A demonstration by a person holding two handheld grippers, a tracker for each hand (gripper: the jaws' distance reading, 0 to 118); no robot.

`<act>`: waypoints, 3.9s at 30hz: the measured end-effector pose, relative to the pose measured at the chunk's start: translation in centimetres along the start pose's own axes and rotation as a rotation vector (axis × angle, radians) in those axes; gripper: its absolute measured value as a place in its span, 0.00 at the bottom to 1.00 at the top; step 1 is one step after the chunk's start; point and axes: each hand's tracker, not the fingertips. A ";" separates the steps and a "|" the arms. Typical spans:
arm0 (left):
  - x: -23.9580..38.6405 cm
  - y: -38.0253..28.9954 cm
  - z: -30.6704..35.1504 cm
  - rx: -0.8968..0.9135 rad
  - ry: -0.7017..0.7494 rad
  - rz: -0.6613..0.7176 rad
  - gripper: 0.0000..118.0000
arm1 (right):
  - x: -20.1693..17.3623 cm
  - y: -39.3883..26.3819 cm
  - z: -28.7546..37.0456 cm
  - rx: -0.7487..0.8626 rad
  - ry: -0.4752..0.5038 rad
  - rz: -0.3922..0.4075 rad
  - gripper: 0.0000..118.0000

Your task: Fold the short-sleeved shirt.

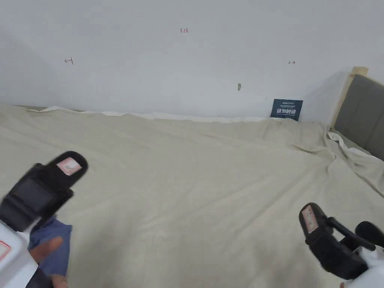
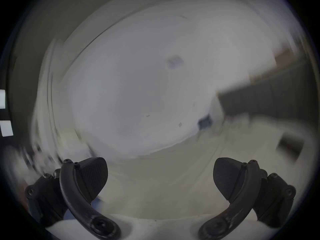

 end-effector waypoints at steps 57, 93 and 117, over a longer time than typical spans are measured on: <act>6.8 -7.4 -3.8 -0.144 0.371 -0.524 0.06 | -5.1 -1.5 -2.4 -0.175 -0.039 0.037 0.00; -3.9 -6.0 -4.3 -0.490 0.437 -0.607 0.00 | -9.6 -4.9 -7.5 -0.449 0.048 0.181 0.00; -33.3 3.2 1.7 -0.941 0.512 -0.409 0.94 | -14.1 -11.0 -12.3 -0.605 0.099 0.274 0.00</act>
